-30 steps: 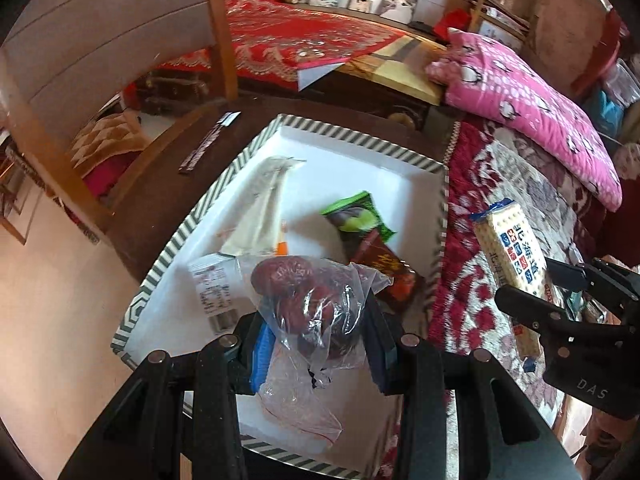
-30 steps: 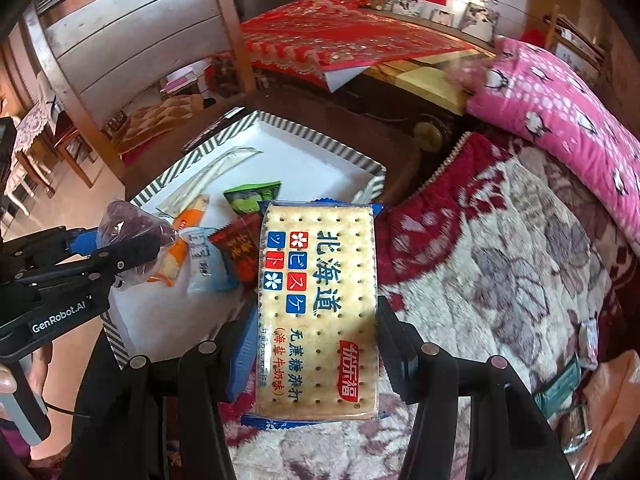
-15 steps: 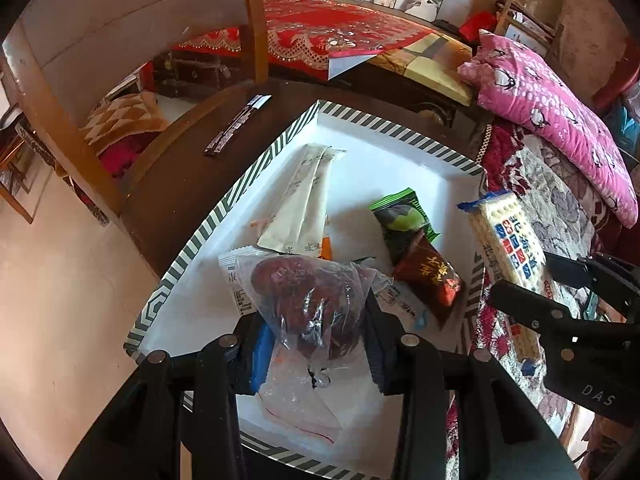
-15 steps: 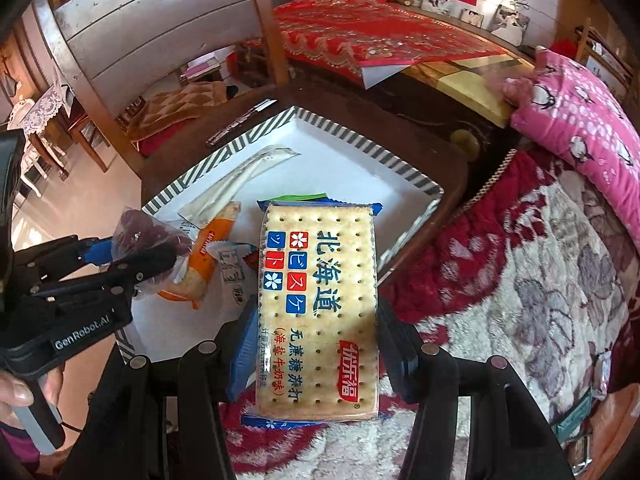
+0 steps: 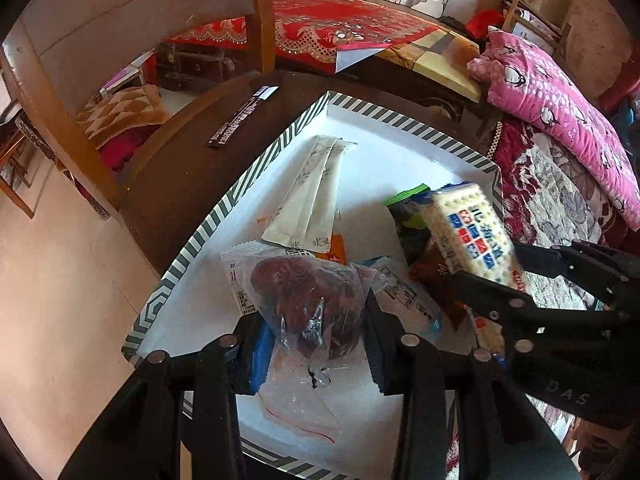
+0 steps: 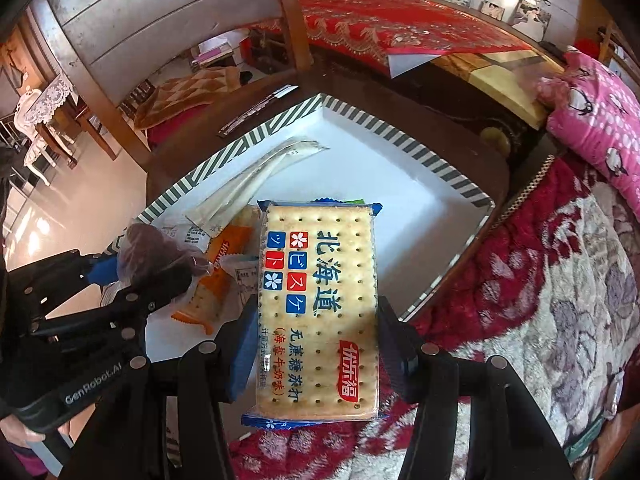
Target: Organize snacks
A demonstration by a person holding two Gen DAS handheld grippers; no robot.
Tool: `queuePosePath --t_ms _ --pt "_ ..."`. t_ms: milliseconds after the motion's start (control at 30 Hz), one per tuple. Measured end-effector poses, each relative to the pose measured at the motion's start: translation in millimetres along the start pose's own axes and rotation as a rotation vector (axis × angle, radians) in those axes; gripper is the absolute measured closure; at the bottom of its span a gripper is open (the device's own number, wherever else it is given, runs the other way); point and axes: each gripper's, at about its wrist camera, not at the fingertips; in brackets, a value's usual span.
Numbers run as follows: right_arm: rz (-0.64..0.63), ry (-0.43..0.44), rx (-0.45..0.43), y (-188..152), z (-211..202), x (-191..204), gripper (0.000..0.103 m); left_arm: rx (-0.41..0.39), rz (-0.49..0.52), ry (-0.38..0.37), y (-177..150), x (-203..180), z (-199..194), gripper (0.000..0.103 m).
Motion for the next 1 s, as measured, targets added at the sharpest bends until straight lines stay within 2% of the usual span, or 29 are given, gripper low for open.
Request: queuePosePath --t_ms 500,700,833,1000 --pt "-0.002 0.019 0.041 19.4 30.4 3.4 0.044 -0.011 -0.012 0.026 3.8 3.8 1.0 0.063" --pt "0.043 0.049 0.025 17.5 26.0 -0.6 0.042 -0.037 -0.035 0.044 5.5 9.9 -4.8 0.049" --pt "0.059 0.042 0.002 14.0 13.6 -4.4 0.042 -0.051 -0.055 0.036 6.6 12.2 -11.0 0.035" --pt "0.068 0.03 -0.031 9.5 -6.5 -5.6 0.042 -0.074 -0.059 0.04 5.9 10.6 -20.3 0.028"
Point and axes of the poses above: each gripper's, at about its wrist camera, not at the fingertips, and z roughly the way its jaws point, x to its left, y to its top, and after that the axes turned 6 degrees about -z, right-handed
